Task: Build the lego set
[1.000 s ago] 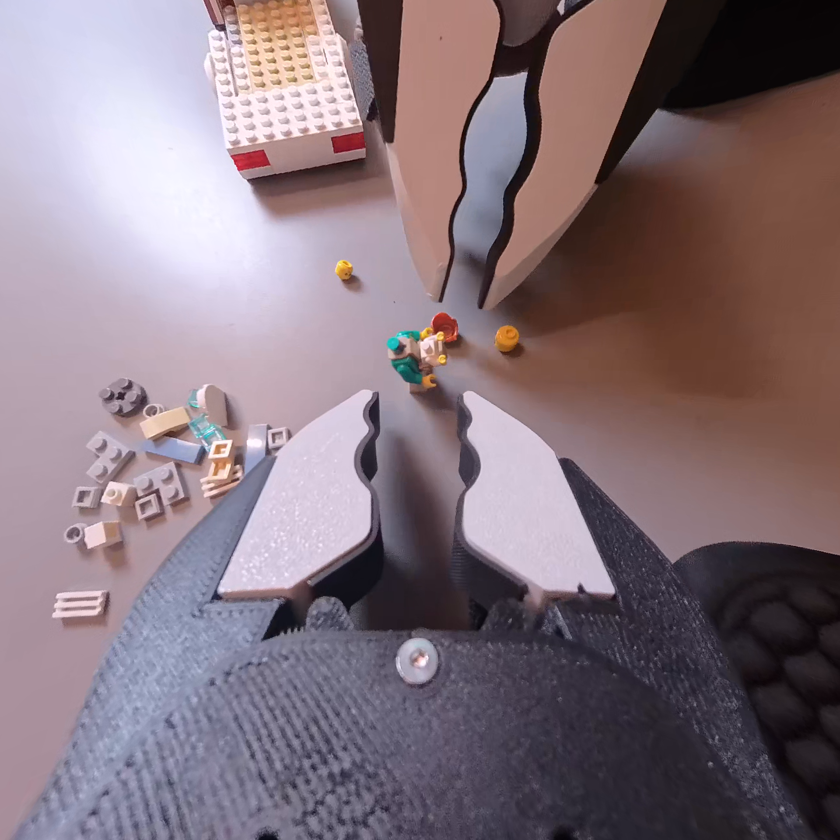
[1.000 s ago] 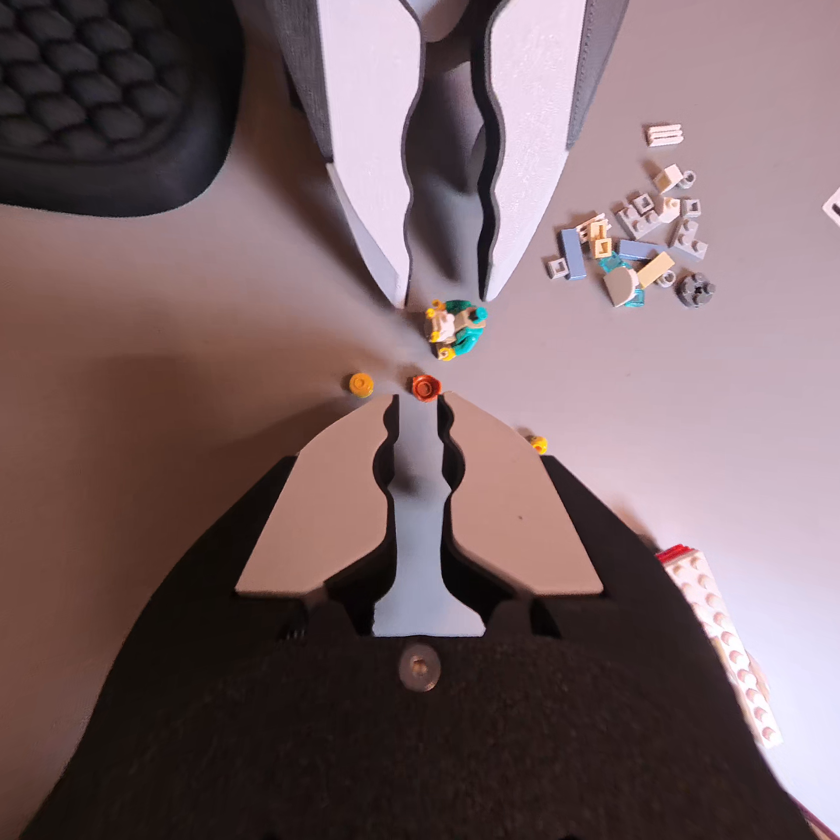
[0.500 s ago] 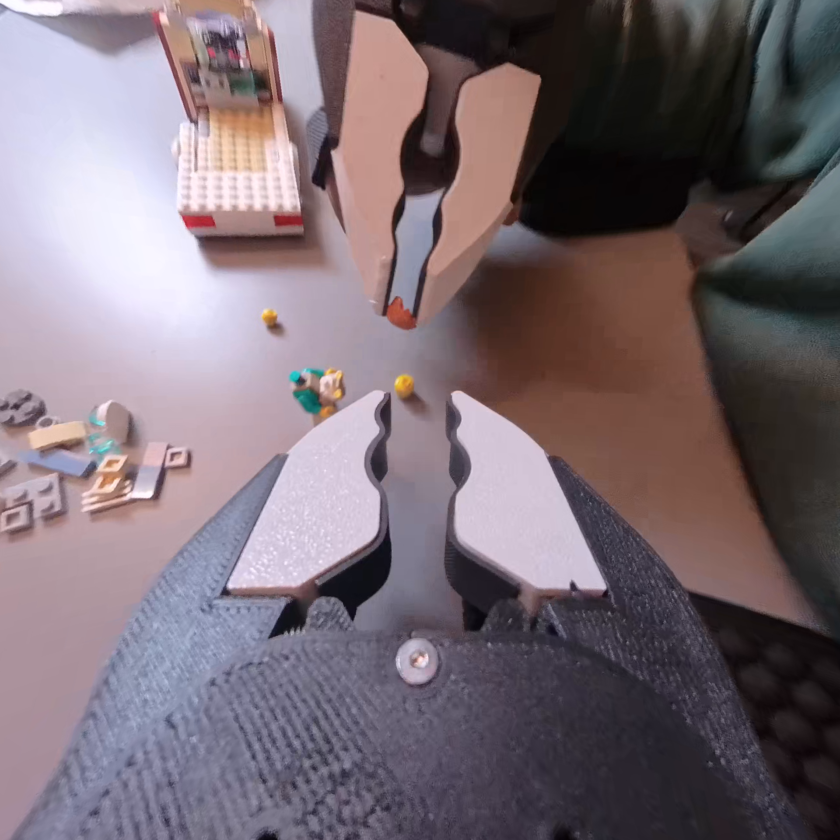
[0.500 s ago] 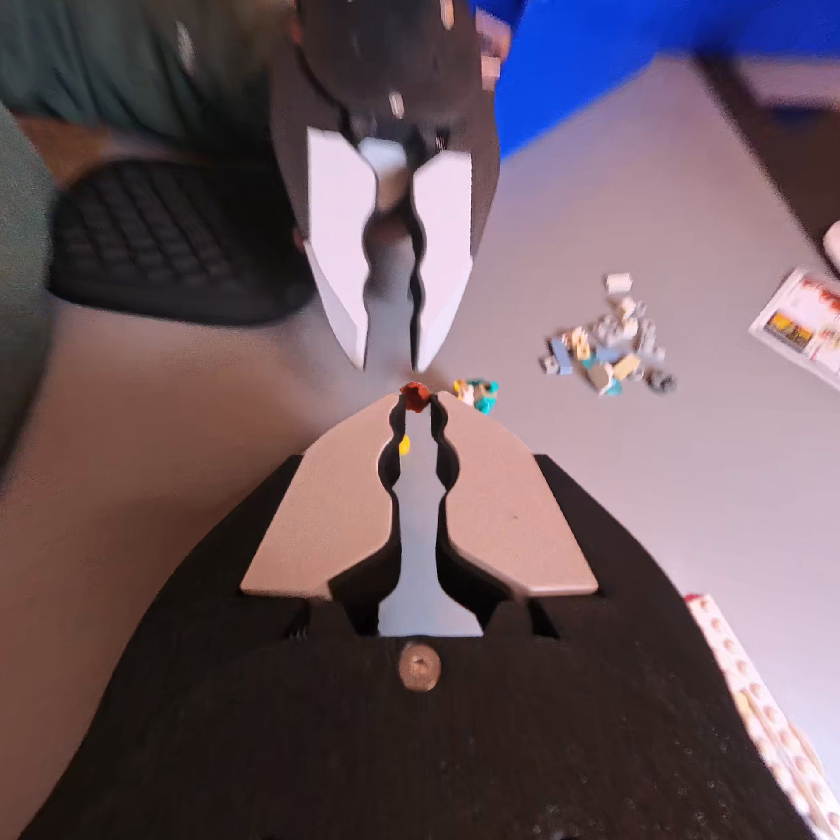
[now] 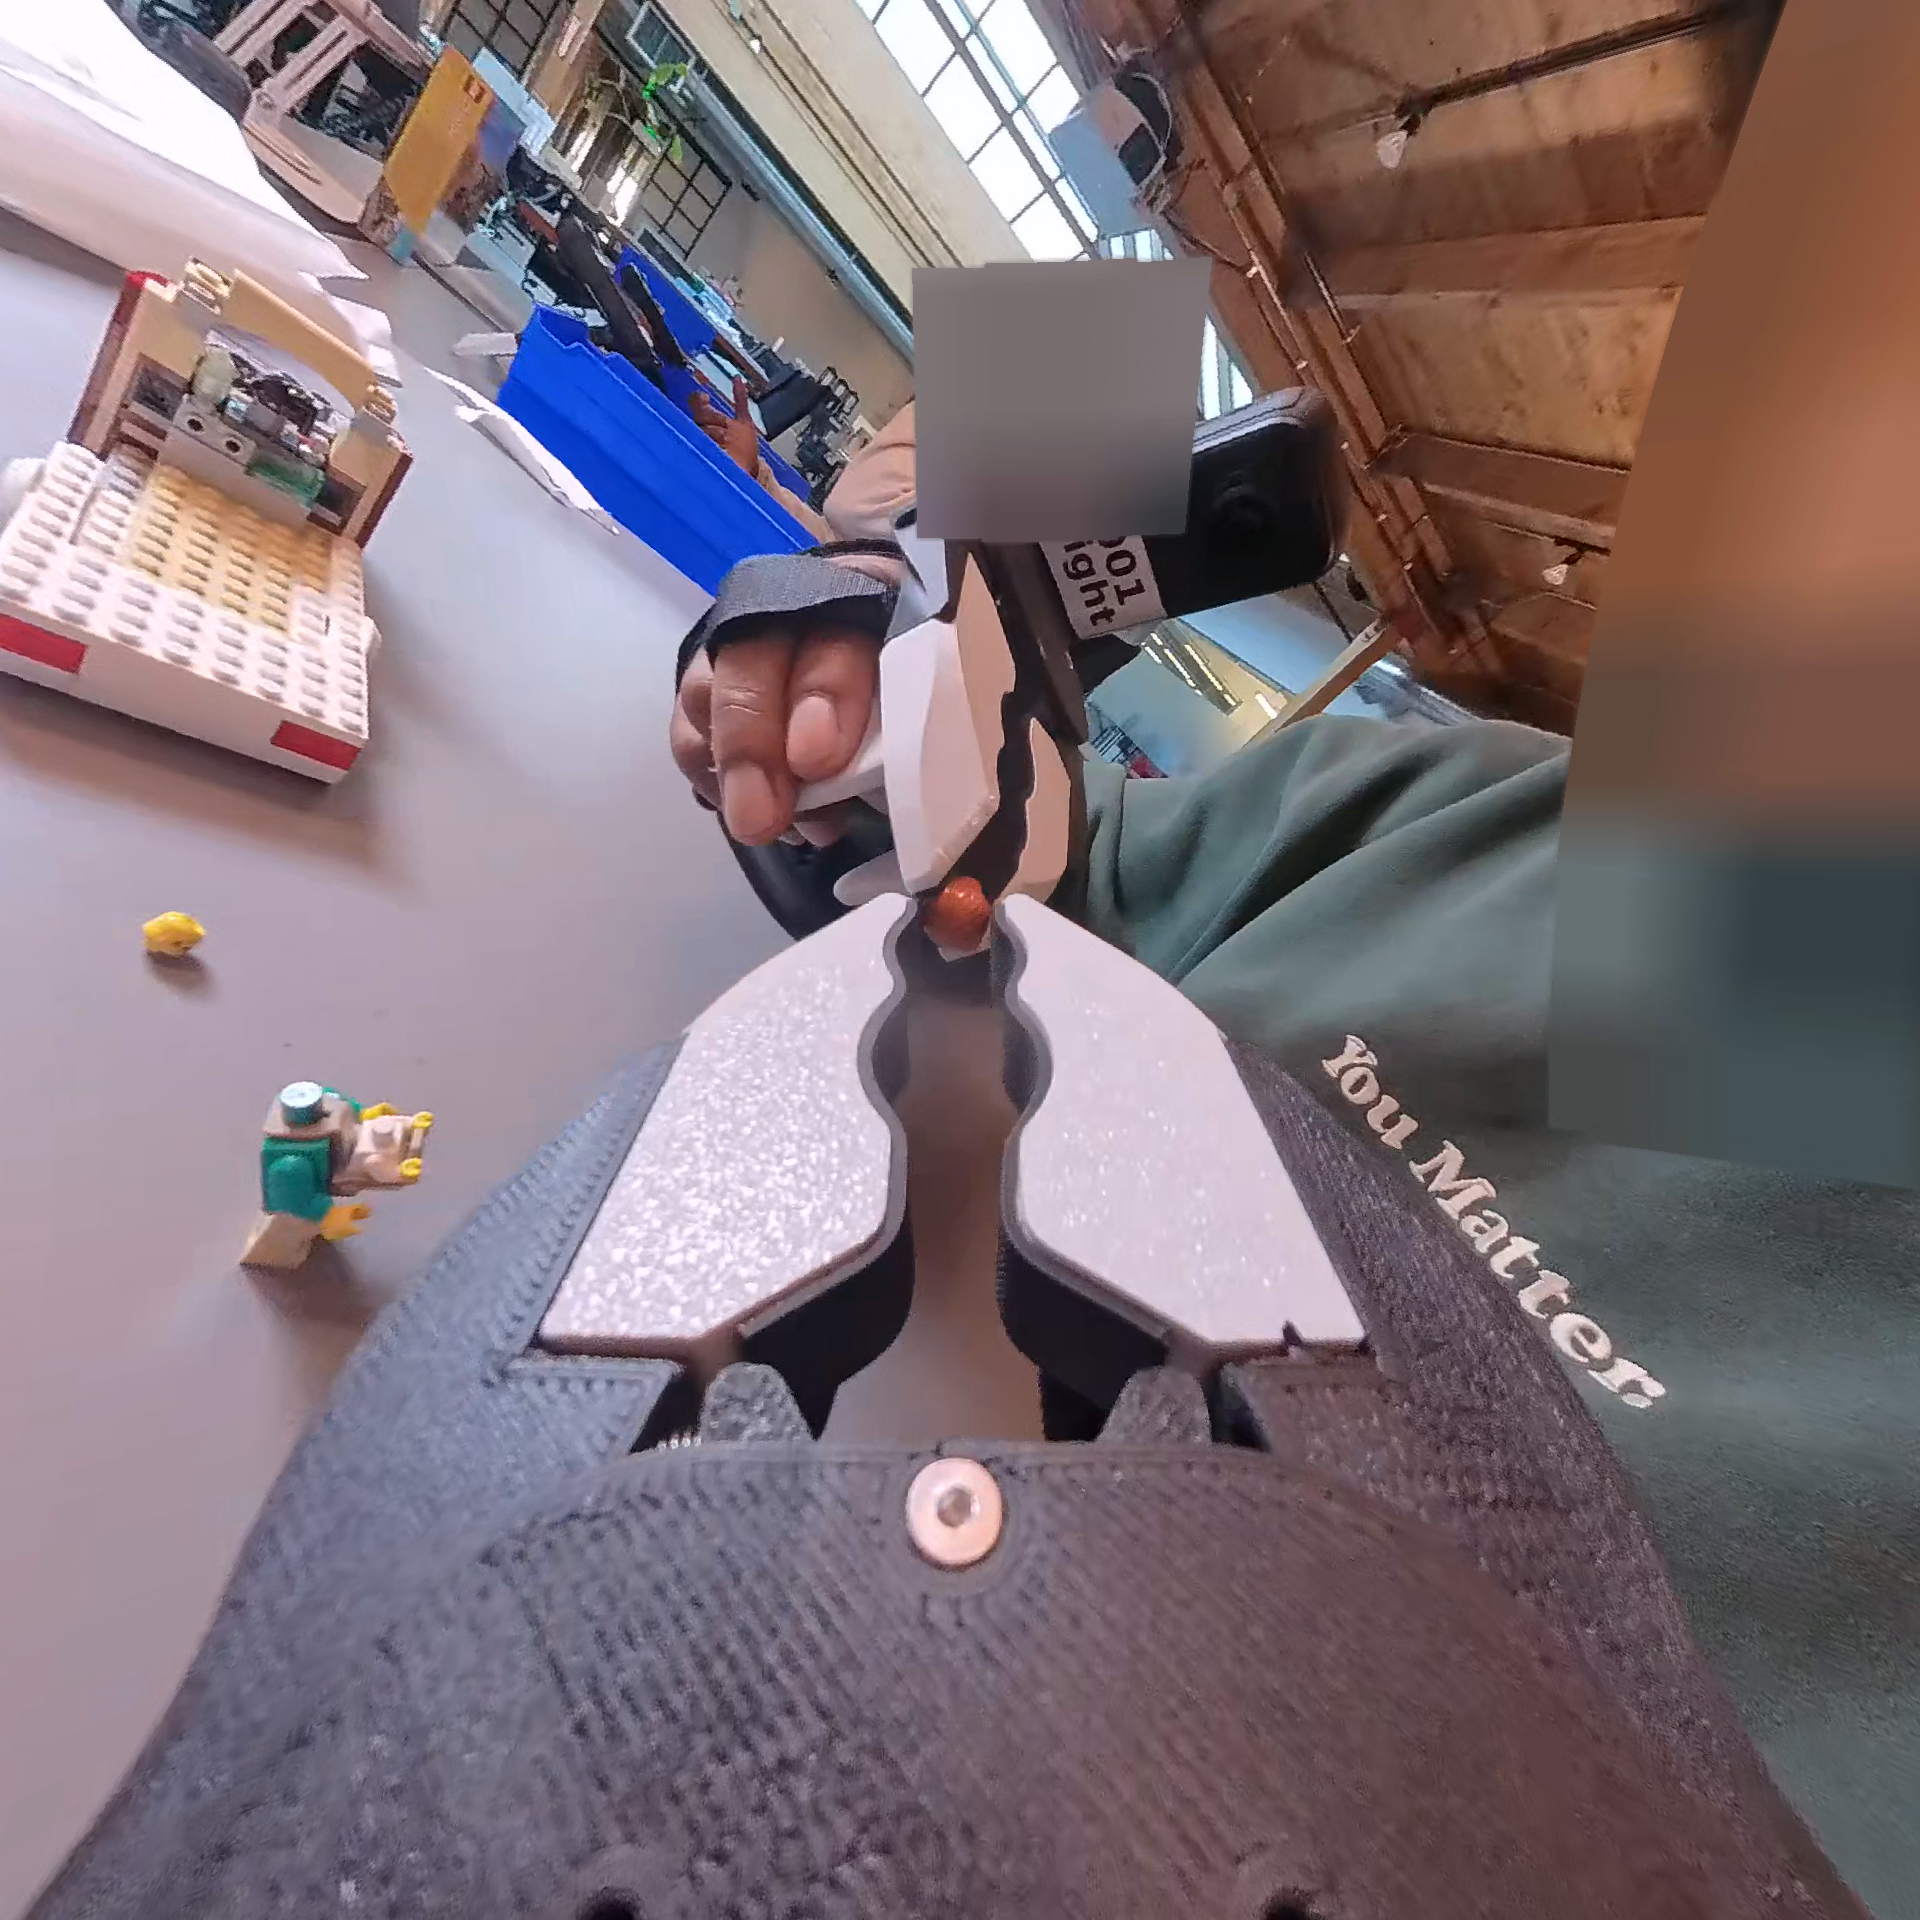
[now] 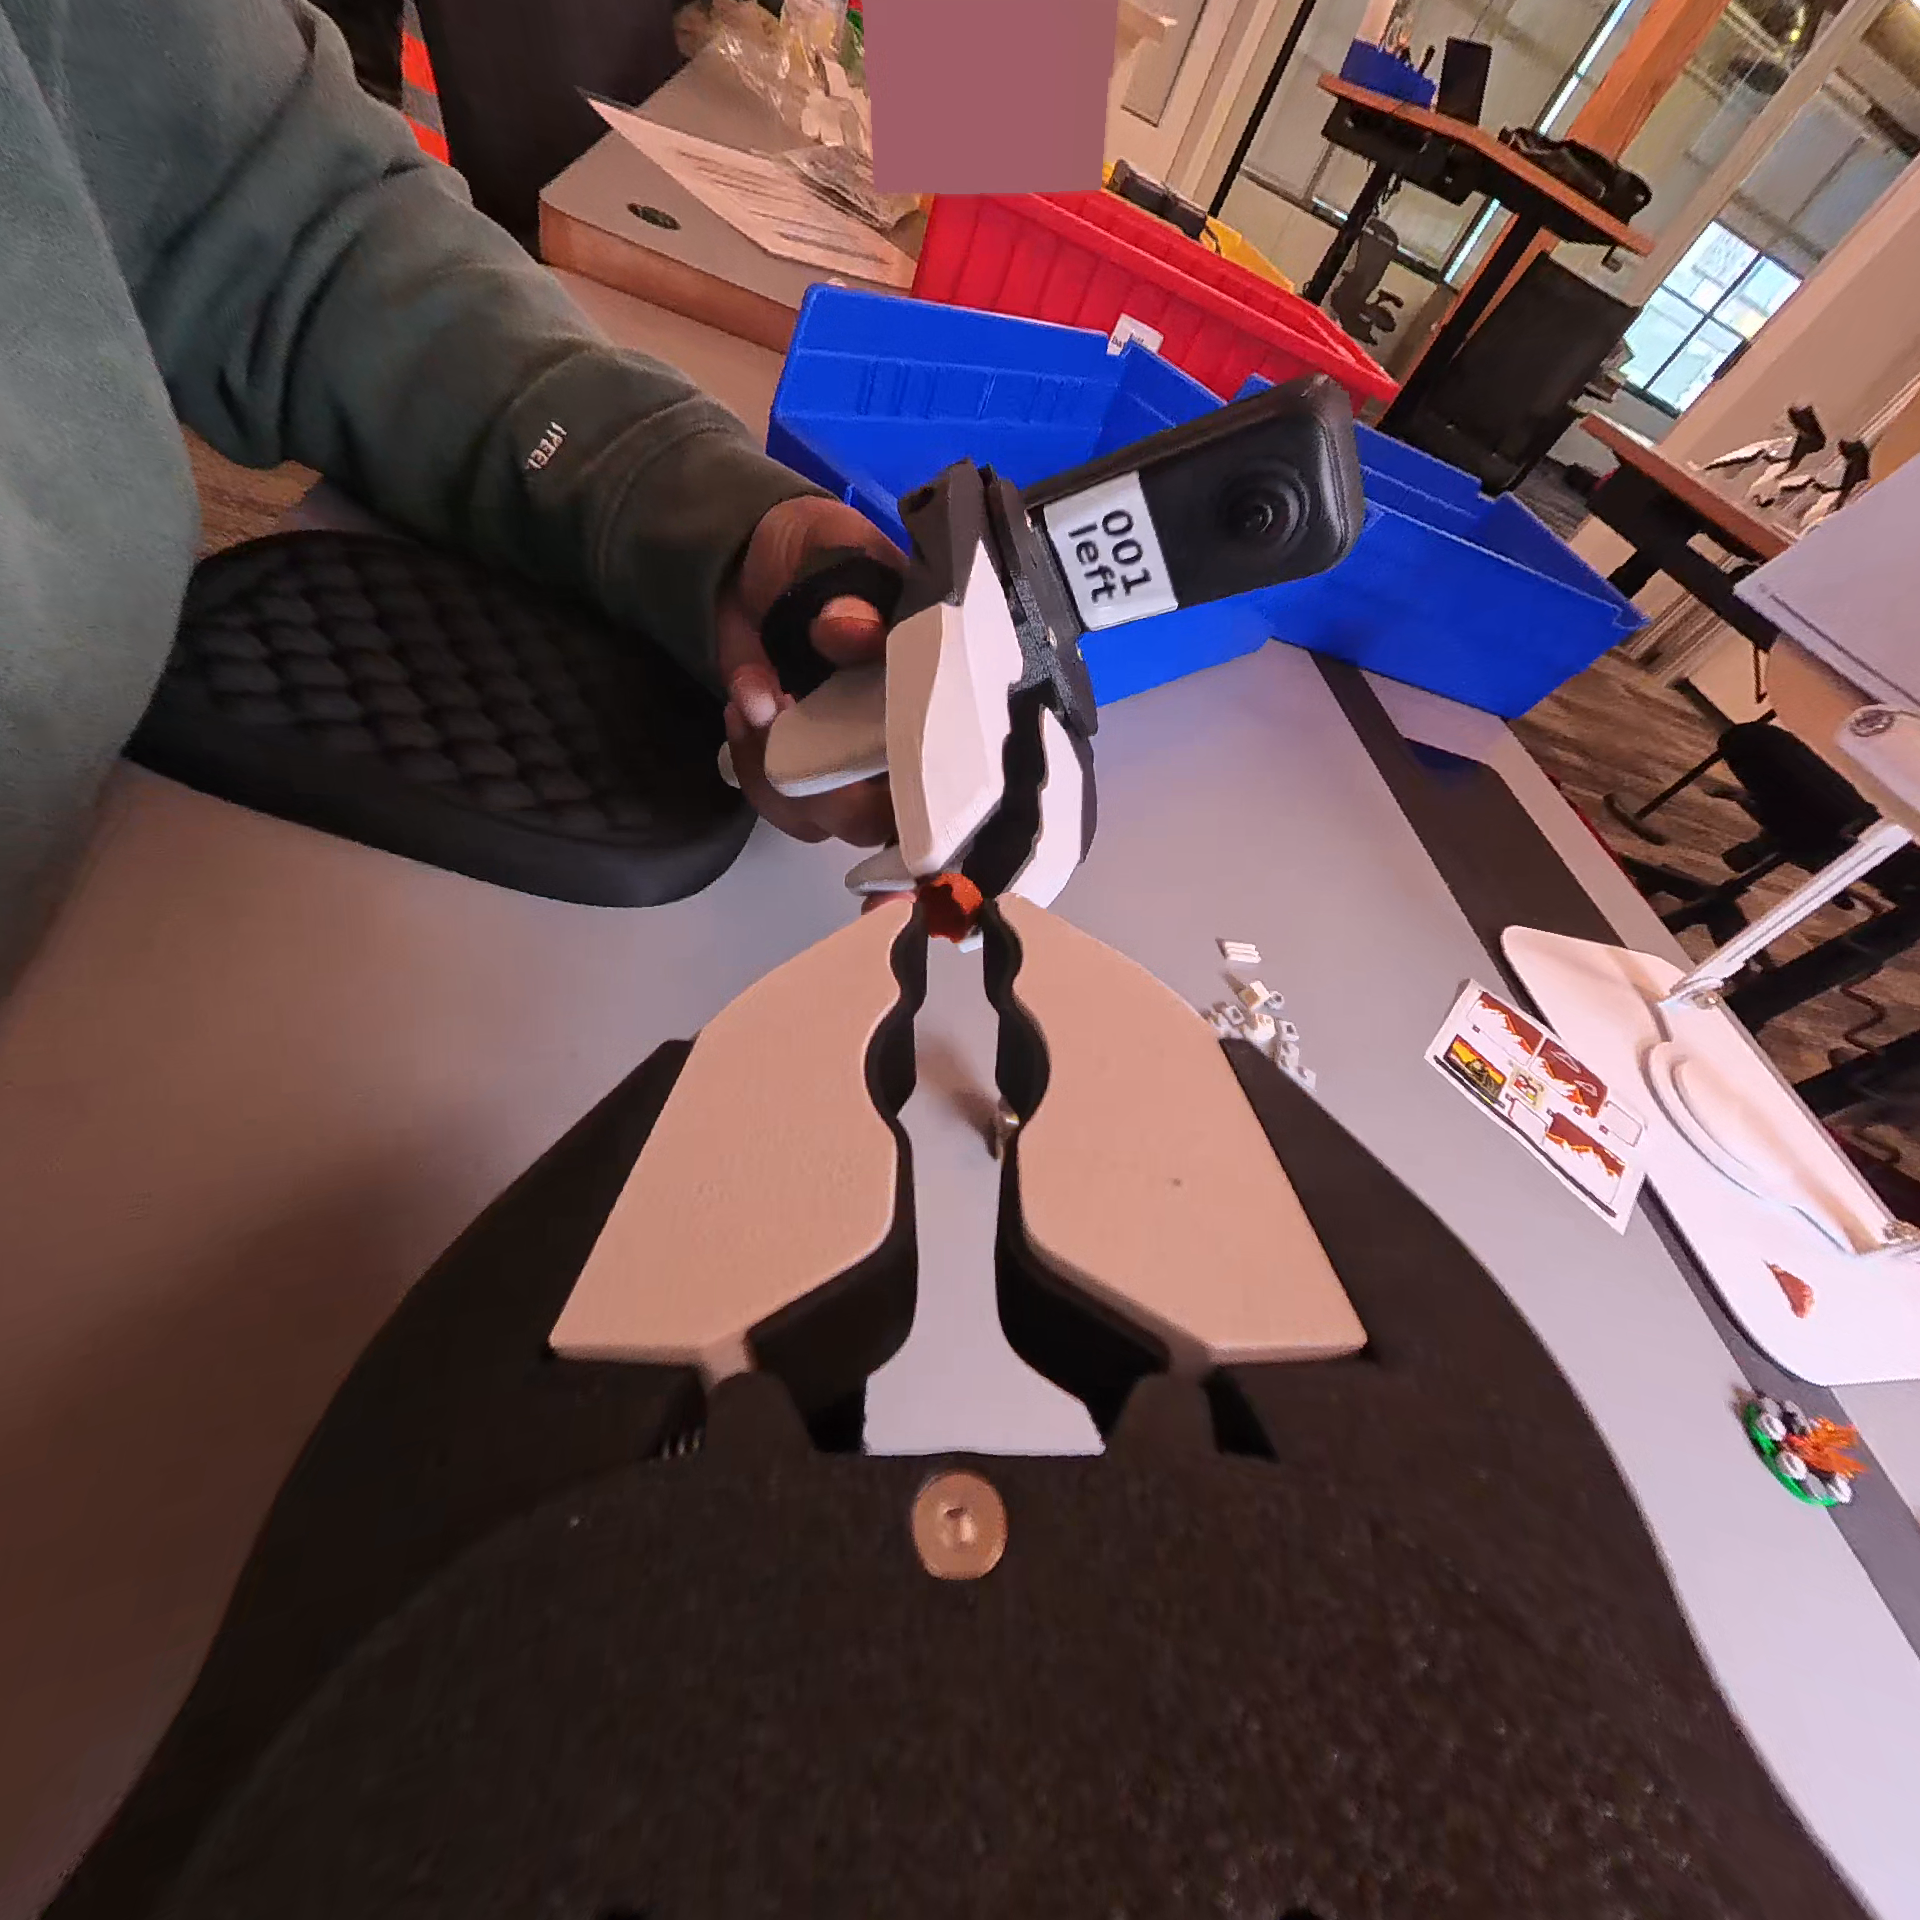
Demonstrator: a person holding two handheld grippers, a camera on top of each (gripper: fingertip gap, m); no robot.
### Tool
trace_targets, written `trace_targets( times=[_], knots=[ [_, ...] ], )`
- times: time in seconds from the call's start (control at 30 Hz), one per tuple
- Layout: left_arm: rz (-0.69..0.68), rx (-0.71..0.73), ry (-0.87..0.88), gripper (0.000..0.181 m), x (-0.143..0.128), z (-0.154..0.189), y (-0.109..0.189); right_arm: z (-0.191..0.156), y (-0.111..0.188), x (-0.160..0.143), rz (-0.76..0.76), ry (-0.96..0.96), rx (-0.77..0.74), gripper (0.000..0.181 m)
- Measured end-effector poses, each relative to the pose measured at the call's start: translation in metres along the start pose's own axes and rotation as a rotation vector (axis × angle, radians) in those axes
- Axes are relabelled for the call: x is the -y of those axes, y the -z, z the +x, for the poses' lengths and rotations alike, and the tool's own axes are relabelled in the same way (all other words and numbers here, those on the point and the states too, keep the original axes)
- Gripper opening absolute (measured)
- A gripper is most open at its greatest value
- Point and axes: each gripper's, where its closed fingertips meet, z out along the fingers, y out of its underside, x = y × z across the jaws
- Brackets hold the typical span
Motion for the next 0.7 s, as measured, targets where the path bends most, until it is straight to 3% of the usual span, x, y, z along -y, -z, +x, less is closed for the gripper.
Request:
trace_targets(
  times=[0.23,0.4,0.53,0.63,0.7],
  knots=[
    [0.009,0.096,0.019,0.012,0.002,-0.016,0.004,0.008,-0.001,-0.017,-0.082,-0.005,-0.037,0.010],
    [-0.025,0.257,-0.013,0.012,-0.002,-0.036,0.009,0.012,-0.005,-0.025,-0.155,-0.008,-0.071,0.020],
    [-0.039,0.332,-0.008,0.012,-0.005,-0.046,0.008,0.014,-0.013,-0.037,-0.239,0.031,-0.115,0.013],
    [-0.007,0.313,0.009,0.011,-0.001,-0.047,0.011,0.017,-0.012,-0.040,-0.236,-0.003,-0.115,0.013],
    [0.067,0.221,0.053,0.009,0.009,-0.037,0.013,0.020,-0.008,-0.037,-0.178,-0.065,-0.105,0.013]
  ],
)
